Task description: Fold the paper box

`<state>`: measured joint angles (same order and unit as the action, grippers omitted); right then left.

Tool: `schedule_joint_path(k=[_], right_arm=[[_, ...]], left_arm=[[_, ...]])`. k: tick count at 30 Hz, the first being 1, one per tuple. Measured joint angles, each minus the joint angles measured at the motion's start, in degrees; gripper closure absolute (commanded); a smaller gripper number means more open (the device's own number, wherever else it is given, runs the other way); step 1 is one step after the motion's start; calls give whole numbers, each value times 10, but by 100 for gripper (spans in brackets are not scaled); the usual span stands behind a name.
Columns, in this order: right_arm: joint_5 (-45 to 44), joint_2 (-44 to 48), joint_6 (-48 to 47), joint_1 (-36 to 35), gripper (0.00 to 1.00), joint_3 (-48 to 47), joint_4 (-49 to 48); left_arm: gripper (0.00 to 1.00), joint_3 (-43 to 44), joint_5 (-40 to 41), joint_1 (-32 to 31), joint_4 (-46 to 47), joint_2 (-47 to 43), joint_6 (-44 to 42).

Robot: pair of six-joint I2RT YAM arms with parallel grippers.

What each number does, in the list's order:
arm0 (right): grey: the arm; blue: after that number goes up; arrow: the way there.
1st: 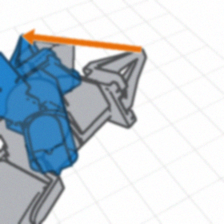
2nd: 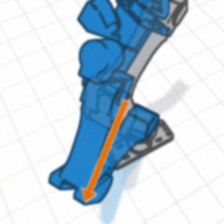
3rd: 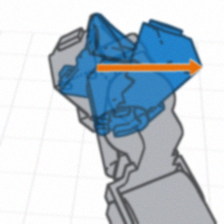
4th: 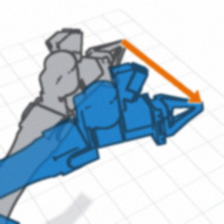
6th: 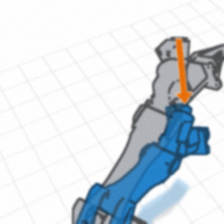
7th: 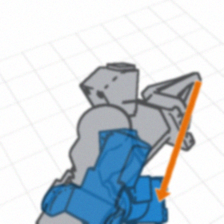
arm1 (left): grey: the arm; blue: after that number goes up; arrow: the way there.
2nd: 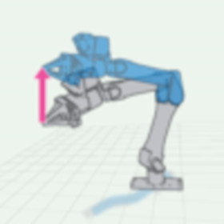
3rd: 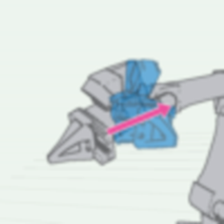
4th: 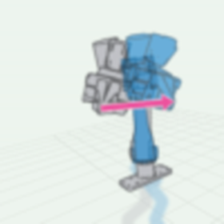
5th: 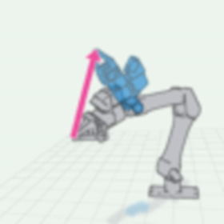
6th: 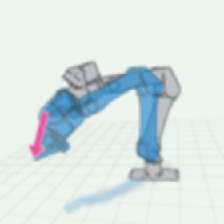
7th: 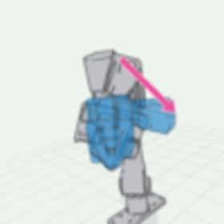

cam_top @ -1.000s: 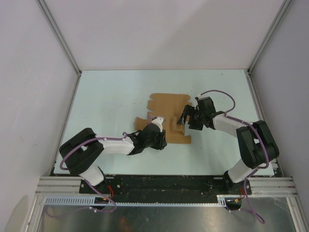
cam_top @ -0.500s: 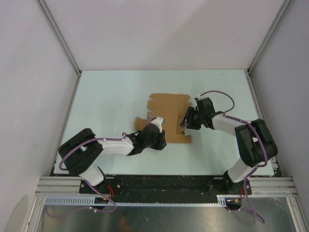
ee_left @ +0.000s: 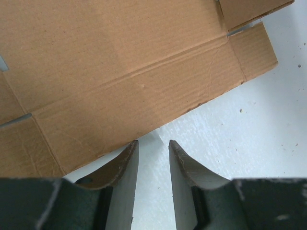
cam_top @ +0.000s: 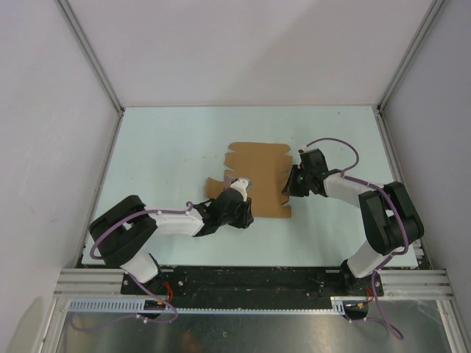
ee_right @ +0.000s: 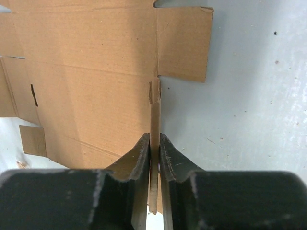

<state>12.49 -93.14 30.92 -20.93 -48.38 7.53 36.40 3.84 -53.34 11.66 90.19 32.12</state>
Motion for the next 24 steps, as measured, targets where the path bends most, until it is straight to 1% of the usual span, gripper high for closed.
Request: schedule_joint_path(k=[3, 6, 7, 8, 9, 11, 12, 15, 20, 24], right_arm=[[-7, 2, -4, 0, 90, 0, 8], [-10, 3, -7, 2, 89, 0, 12], [-11, 3, -8, 2, 86, 0, 12], [-11, 3, -9, 2, 81, 0, 12], [-11, 4, -10, 2, 72, 0, 12], [-11, 5, -11, 3, 59, 0, 13], [-10, 5, -12, 4, 49, 0, 13], [-4, 11, -14, 8, 38, 0, 16], [14, 43, -16, 32, 32, 0, 24], [27, 78, -17, 62, 31, 0, 33]], left_arm=[[63, 0, 0, 0, 0, 0, 0], [64, 0, 0, 0, 0, 0, 0], [64, 0, 0, 0, 0, 0, 0], [64, 0, 0, 0, 0, 0, 0], [64, 0, 0, 0, 0, 0, 0], [64, 0, 0, 0, 0, 0, 0], [64, 0, 0, 0, 0, 0, 0], [64, 0, 0, 0, 0, 0, 0], [65, 0, -1, 0, -5, -3, 0], [65, 0, -6, 0, -40, -43, -4]])
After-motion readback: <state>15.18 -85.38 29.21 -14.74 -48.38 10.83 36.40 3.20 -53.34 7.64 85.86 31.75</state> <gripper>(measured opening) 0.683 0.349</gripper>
